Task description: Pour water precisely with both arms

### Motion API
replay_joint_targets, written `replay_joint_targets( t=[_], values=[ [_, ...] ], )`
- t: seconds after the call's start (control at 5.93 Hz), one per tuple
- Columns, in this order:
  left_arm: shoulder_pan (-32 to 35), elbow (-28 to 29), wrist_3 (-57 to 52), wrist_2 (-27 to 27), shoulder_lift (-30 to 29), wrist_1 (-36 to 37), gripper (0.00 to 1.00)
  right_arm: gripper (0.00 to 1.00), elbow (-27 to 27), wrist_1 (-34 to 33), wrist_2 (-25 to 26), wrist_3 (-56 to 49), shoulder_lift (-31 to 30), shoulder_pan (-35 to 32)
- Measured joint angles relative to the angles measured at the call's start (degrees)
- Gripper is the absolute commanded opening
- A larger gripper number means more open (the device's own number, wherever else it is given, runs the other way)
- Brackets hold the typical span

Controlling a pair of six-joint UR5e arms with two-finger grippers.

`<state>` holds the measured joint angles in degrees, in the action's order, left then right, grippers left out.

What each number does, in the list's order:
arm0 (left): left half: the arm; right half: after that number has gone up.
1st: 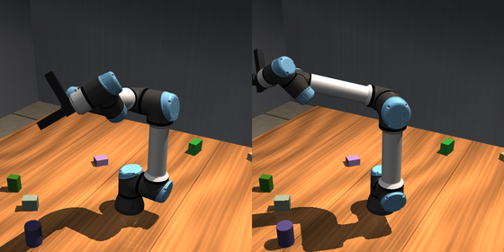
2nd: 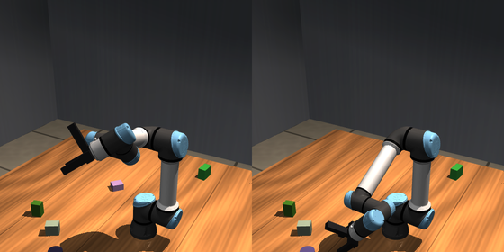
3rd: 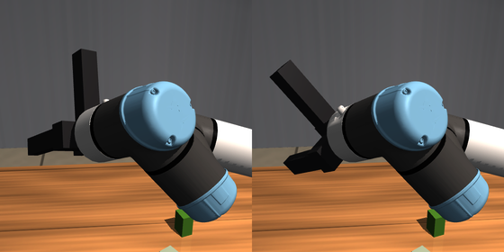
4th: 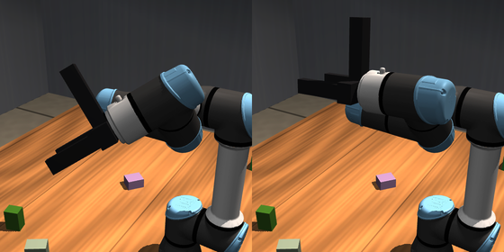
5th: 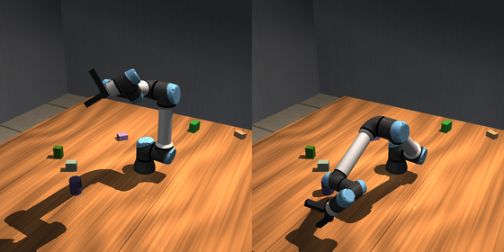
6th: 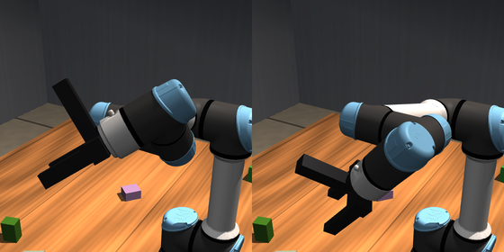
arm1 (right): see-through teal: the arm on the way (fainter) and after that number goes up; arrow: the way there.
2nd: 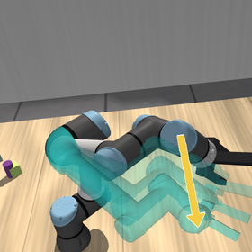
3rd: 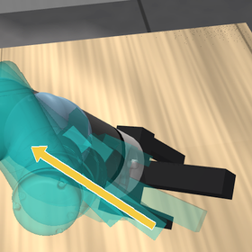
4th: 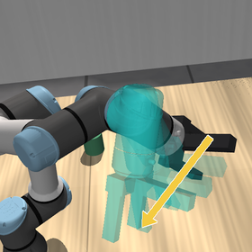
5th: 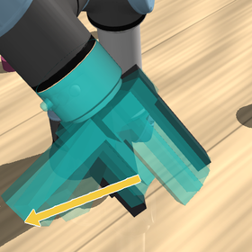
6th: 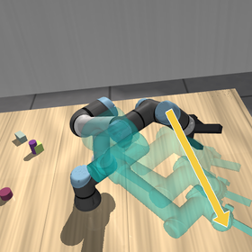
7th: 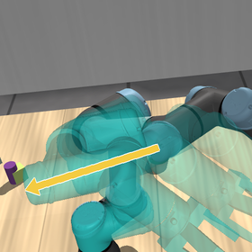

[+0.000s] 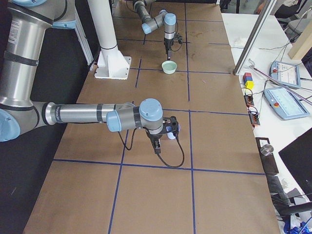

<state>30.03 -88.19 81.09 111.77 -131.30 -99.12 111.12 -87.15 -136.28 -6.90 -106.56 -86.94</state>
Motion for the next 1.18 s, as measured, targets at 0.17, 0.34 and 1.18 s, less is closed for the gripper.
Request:
replay_joint_targets(
  t=[0.17, 0.34, 1.18],
  values=[
    [-0.31, 1.19, 0.95, -0.1, 0.04, -2.54, 0.53, 1.0, 0.24, -1.12, 0.38, -2.26, 0.23, -0.89],
    [-0.45, 1.66, 1.88, -0.14, 0.05, -3.8, 0.23, 1.0, 0.29, -1.4, 0.52, -2.96, 0.37, -1.19],
    [-0.01, 1.1, 1.96, -0.13, 0.74, -5.65, 0.0, 1.0, 0.33, -1.21, 0.57, -3.23, 0.11, -1.39]
  ],
)
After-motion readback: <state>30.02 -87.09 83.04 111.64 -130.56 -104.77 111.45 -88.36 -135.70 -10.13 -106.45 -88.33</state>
